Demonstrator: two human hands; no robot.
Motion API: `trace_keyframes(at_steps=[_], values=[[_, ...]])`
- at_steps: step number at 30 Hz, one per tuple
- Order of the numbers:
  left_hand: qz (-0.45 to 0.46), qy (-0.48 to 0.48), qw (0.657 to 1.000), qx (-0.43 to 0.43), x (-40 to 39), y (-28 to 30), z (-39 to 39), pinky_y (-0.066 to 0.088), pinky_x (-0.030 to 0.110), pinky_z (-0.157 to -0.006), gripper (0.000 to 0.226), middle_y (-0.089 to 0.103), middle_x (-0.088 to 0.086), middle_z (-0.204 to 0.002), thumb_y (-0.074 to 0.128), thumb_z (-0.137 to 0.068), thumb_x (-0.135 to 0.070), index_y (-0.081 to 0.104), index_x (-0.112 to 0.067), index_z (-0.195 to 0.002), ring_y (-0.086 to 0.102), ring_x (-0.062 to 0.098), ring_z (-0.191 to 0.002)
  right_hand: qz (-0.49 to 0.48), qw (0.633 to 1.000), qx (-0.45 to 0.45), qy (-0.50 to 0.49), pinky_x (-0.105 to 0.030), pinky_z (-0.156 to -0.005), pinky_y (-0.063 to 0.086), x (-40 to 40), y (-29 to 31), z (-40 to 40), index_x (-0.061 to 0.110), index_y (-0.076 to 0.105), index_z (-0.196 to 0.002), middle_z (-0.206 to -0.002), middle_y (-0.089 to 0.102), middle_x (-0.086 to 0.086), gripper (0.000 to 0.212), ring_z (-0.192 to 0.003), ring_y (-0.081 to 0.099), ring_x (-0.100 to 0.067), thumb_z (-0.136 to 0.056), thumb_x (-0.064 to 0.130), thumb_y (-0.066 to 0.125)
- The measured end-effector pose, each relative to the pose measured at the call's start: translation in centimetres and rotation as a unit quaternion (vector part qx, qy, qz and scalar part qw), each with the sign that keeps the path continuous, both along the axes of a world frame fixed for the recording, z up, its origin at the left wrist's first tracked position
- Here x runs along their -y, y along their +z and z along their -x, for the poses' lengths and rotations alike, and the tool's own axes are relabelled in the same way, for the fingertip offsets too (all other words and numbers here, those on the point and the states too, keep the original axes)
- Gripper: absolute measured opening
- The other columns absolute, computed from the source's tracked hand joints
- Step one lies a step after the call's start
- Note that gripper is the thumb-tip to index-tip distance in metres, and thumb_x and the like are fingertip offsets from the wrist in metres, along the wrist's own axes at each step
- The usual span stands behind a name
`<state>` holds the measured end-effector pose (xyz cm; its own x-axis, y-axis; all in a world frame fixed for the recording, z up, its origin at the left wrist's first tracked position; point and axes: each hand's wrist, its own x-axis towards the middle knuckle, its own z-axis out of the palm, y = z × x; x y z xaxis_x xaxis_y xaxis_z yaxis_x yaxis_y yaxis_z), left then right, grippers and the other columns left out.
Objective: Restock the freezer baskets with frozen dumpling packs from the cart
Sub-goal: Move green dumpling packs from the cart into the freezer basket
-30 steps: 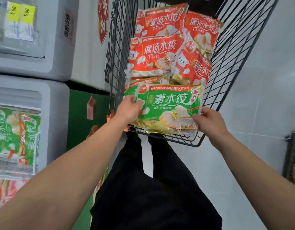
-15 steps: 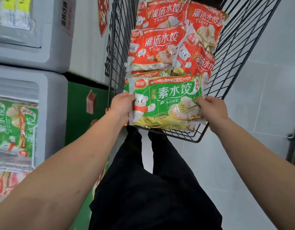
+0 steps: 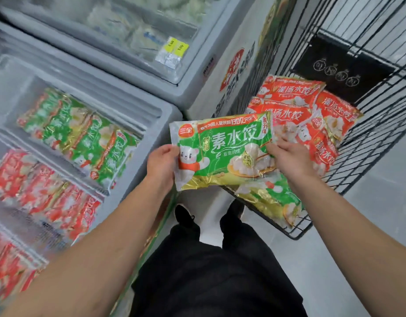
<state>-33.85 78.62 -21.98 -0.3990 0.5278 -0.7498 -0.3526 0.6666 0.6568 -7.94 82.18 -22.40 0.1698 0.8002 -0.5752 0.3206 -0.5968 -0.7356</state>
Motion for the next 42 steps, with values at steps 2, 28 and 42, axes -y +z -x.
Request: trace_keyframes(at_steps=[2, 28, 42], values=[[-0.025, 0.041, 0.999, -0.018, 1.7, 1.1, 3.2, 0.061, 0.042, -0.056, 0.010, 0.075, 0.019, -0.080, 0.057, -0.093, 0.002, 0.061, 0.006, -0.084, 0.075, 0.027, -0.069, -0.022, 0.999, 0.000, 0.049, -0.054, -0.105, 0.043, -0.5, 1.0, 3.5, -0.008, 0.064, -0.112, -0.124, 0.063, -0.024, 0.038, -0.115, 0.057, -0.042, -0.094, 0.026, 0.064], [0.014, 0.286, 0.957, -0.054, 18.8, -1.3, 35.4, 0.058, 0.042, -0.076, 0.015, 0.075, 0.008, -0.085, 0.067, -0.089, -0.007, 0.073, -0.015, -0.078, 0.071, 0.032, -0.087, -0.108, 0.908, 0.092, 0.394, -0.033, -0.061, 0.039, 1.2, 1.5, 46.2, -0.002, 0.066, -0.074, -0.078, 0.066, -0.026, 0.032, -0.064, 0.053, -0.021, -0.089, 0.026, 0.061], [0.105, 0.346, 0.932, 0.023, 7.3, -7.5, 43.5, 0.057, 0.050, -0.092, 0.031, 0.076, 0.005, -0.098, 0.069, -0.065, -0.041, 0.075, -0.018, -0.085, 0.072, 0.028, -0.095, 0.011, 0.835, 0.122, 0.536, -0.026, -0.066, 0.047, -8.4, -6.5, 58.8, 0.007, 0.068, -0.093, -0.088, 0.072, -0.012, 0.014, -0.079, 0.066, -0.026, -0.090, 0.013, 0.056]])
